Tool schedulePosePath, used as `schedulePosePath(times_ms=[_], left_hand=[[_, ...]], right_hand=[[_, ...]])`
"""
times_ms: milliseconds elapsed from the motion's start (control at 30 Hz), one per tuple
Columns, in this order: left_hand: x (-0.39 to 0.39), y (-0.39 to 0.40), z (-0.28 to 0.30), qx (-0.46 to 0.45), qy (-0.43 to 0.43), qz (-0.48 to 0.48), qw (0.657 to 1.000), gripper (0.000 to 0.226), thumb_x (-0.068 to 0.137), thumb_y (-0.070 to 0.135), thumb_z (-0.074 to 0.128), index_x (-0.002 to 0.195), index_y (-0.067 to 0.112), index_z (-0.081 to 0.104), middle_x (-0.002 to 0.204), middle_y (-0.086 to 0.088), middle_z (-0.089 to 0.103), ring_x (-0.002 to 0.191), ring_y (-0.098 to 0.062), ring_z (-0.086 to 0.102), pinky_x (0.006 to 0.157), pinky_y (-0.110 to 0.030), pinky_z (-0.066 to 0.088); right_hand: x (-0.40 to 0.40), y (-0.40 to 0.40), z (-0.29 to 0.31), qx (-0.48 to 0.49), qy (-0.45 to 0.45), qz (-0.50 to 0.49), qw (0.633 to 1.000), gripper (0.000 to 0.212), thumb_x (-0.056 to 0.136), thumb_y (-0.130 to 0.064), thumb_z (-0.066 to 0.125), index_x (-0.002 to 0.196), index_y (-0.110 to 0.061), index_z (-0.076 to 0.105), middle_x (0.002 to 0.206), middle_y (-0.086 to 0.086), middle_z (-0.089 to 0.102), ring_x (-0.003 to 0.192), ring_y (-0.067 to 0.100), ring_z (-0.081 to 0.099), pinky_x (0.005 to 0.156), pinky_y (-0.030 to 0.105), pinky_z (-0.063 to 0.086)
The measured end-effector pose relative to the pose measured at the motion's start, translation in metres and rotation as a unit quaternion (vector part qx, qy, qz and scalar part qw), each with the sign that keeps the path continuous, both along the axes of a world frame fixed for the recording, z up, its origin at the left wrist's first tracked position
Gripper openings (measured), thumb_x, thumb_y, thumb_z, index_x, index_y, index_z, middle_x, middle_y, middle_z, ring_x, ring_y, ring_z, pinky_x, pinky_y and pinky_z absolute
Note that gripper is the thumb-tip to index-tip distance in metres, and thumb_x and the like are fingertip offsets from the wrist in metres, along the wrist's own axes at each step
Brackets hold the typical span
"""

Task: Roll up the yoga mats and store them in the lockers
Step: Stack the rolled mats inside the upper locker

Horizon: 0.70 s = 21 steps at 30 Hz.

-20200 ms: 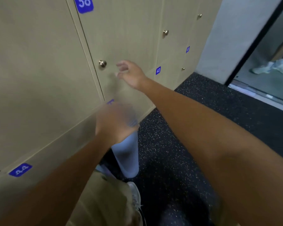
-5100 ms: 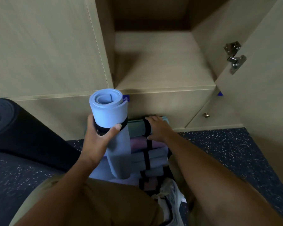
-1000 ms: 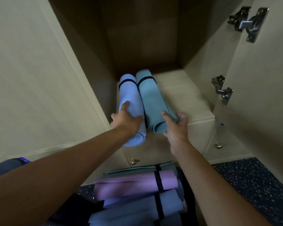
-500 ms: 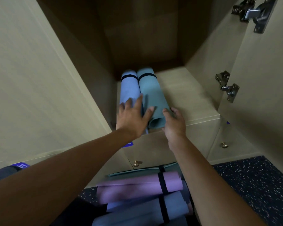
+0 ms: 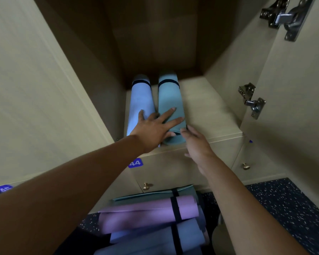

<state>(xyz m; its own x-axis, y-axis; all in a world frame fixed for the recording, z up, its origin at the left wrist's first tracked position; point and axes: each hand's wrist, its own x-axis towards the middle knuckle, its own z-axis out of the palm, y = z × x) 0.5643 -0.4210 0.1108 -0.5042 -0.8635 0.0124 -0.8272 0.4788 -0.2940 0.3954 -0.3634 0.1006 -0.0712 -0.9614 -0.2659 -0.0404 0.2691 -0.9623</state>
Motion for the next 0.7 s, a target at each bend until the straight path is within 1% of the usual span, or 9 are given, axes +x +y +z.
schedulePosePath(times_ms=[67, 100, 200, 267, 300, 367, 467, 533, 700], left_hand=[[-0.004, -0.002, -0.003, -0.012, -0.004, 0.018, 1.000, 0.073, 0.107, 0.044, 0.048, 0.156, 0.048, -0.006, 0.171, 0.003, -0.009, 0.149, -0.034, 0.027, 0.114, -0.073, 0.021], [-0.005, -0.004, -0.003, -0.011, -0.002, 0.035, 0.999, 0.073, 0.106, 0.041, 0.050, 0.157, 0.046, -0.002, 0.171, 0.002, -0.007, 0.149, -0.035, 0.027, 0.114, -0.073, 0.020], [-0.007, -0.015, 0.002, -0.014, -0.009, 0.085, 0.996, 0.093, 0.095, 0.028, 0.071, 0.156, 0.043, 0.003, 0.169, -0.001, -0.004, 0.150, -0.042, 0.018, 0.113, -0.075, 0.021], [-0.005, -0.023, 0.006, -0.009, -0.028, 0.091, 0.995, 0.101, 0.090, 0.023, 0.076, 0.158, 0.042, 0.005, 0.169, -0.002, -0.005, 0.151, -0.045, 0.010, 0.112, -0.076, 0.021], [-0.003, -0.029, 0.008, 0.001, -0.038, 0.091, 0.995, 0.103, 0.088, 0.020, 0.077, 0.159, 0.041, 0.006, 0.169, -0.003, -0.006, 0.151, -0.045, 0.010, 0.113, -0.076, 0.020], [0.005, -0.043, 0.011, 0.021, -0.044, 0.095, 0.994, 0.101, 0.090, 0.017, 0.075, 0.159, 0.043, 0.007, 0.170, -0.003, -0.009, 0.151, -0.043, 0.012, 0.114, -0.076, 0.018], [0.022, -0.069, 0.013, 0.034, -0.020, 0.113, 0.993, 0.081, 0.102, 0.027, 0.061, 0.158, 0.049, 0.007, 0.171, 0.002, -0.006, 0.149, -0.040, 0.021, 0.115, -0.073, 0.019], [0.028, -0.080, 0.014, 0.049, -0.010, 0.122, 0.991, 0.072, 0.105, 0.032, 0.053, 0.158, 0.049, 0.007, 0.171, 0.003, -0.006, 0.147, -0.038, 0.027, 0.116, -0.070, 0.018], [0.027, -0.095, 0.021, 0.057, -0.031, 0.121, 0.991, 0.076, 0.104, 0.032, 0.053, 0.160, 0.047, 0.003, 0.171, 0.002, -0.009, 0.148, -0.038, 0.027, 0.119, -0.065, 0.016]], right_hand=[[0.001, -0.001, -0.001, -0.008, 0.015, -0.010, 1.000, 0.051, 0.105, -0.040, 0.053, 0.152, -0.024, 0.045, 0.141, -0.002, 0.055, 0.124, 0.017, 0.053, 0.111, 0.048, 0.045], [0.002, -0.001, -0.003, -0.009, 0.016, -0.022, 1.000, 0.050, 0.104, -0.041, 0.055, 0.150, -0.023, 0.048, 0.141, -0.001, 0.056, 0.123, 0.016, 0.054, 0.110, 0.049, 0.046], [0.001, 0.000, -0.006, 0.003, 0.007, -0.053, 0.999, 0.052, 0.101, -0.043, 0.058, 0.148, -0.023, 0.050, 0.147, 0.001, 0.054, 0.129, 0.020, 0.054, 0.110, 0.050, 0.046], [-0.001, 0.001, -0.008, 0.004, 0.011, -0.051, 0.999, 0.053, 0.101, -0.042, 0.058, 0.149, -0.022, 0.048, 0.148, 0.002, 0.052, 0.131, 0.021, 0.053, 0.111, 0.049, 0.045], [-0.002, 0.002, -0.010, 0.001, 0.016, -0.044, 0.999, 0.053, 0.101, -0.042, 0.058, 0.149, -0.022, 0.048, 0.148, 0.002, 0.053, 0.131, 0.021, 0.053, 0.111, 0.049, 0.045], [-0.002, 0.005, -0.011, -0.004, 0.029, -0.028, 0.999, 0.050, 0.102, -0.043, 0.058, 0.147, -0.023, 0.050, 0.145, 0.000, 0.055, 0.128, 0.021, 0.055, 0.110, 0.049, 0.047], [-0.001, 0.007, -0.013, -0.011, 0.056, -0.003, 0.998, 0.043, 0.101, -0.042, 0.059, 0.139, -0.022, 0.057, 0.134, -0.001, 0.062, 0.119, 0.020, 0.061, 0.106, 0.047, 0.049], [0.001, 0.009, -0.014, -0.018, 0.070, 0.016, 0.997, 0.039, 0.101, -0.041, 0.059, 0.134, -0.021, 0.061, 0.128, -0.003, 0.066, 0.114, 0.018, 0.064, 0.104, 0.043, 0.051], [0.002, 0.011, -0.014, -0.036, 0.110, 0.043, 0.992, 0.034, 0.101, -0.040, 0.059, 0.128, -0.021, 0.065, 0.122, -0.006, 0.069, 0.110, 0.016, 0.067, 0.102, 0.034, 0.050]])
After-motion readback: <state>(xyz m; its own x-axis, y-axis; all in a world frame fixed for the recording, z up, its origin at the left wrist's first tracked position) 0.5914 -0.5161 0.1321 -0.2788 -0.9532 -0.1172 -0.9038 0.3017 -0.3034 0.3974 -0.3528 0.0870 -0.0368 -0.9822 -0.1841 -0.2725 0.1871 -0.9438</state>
